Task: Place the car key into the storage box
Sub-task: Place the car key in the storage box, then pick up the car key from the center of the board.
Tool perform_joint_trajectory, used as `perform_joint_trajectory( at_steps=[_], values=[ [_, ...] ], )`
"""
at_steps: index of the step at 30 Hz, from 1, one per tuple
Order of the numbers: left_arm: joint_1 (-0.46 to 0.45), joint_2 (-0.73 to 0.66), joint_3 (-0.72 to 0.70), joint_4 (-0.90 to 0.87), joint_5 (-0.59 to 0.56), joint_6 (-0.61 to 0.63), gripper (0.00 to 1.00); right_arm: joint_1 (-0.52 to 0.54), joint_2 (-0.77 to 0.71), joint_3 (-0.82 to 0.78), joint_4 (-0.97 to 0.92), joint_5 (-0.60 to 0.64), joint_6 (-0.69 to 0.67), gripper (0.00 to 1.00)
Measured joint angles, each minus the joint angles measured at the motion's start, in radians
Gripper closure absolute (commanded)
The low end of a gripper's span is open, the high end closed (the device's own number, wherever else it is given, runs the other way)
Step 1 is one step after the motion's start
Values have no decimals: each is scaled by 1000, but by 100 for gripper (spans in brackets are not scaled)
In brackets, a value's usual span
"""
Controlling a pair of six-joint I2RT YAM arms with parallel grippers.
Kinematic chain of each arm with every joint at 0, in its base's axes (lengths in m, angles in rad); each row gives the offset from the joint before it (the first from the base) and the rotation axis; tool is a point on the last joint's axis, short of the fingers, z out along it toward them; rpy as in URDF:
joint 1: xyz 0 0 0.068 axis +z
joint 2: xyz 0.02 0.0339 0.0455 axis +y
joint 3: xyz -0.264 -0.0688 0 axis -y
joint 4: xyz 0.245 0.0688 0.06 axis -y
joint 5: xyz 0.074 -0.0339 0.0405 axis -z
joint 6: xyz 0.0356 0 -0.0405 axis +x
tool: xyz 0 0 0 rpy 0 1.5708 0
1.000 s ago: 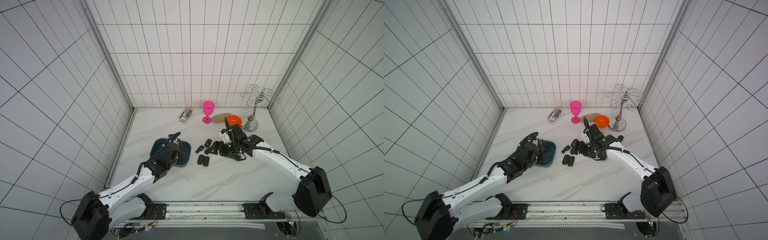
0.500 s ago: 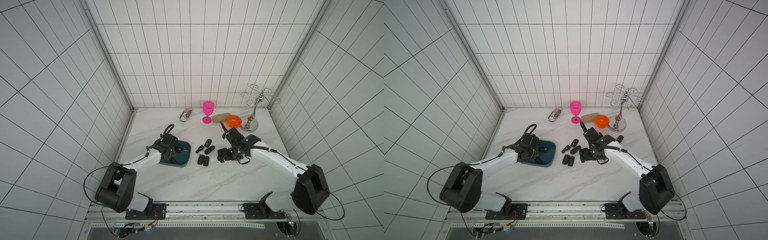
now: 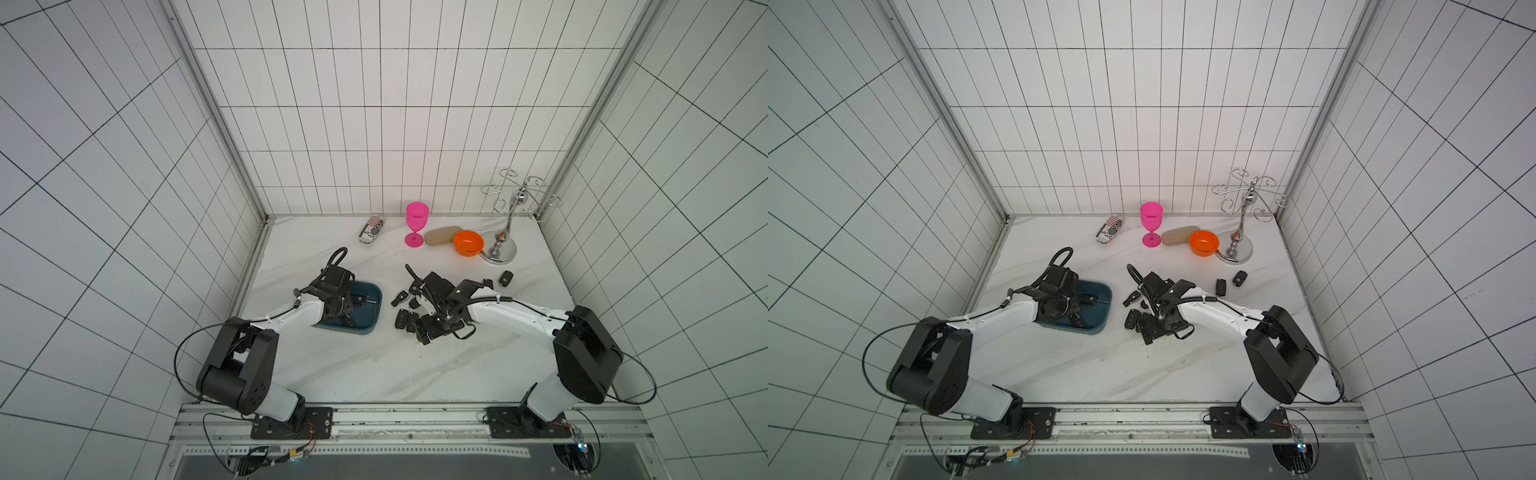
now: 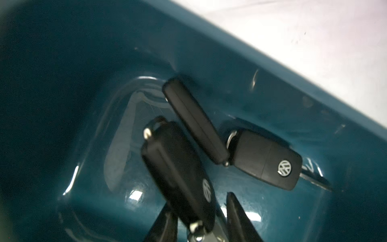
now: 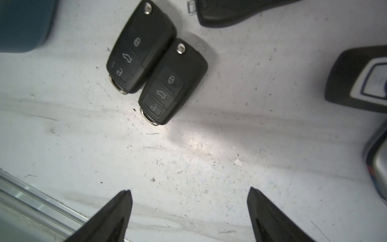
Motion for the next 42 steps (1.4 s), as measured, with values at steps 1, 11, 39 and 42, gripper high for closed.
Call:
perform_joint_trajectory(
  at_steps=[1, 11, 39, 42],
  values=[
    [0, 0, -3, -3, 8, 0, 49, 3, 12, 9, 10, -3, 0, 10],
    [1, -59, -5, -23, 72, 29, 23, 26, 110, 45, 71, -4, -49, 1],
    [1, -376, 68, -177, 128, 53, 1, 108, 242, 104, 96, 190, -3, 14],
    [1, -376, 64, -175, 128, 53, 1, 111, 244, 104, 104, 196, 16, 19]
  ],
)
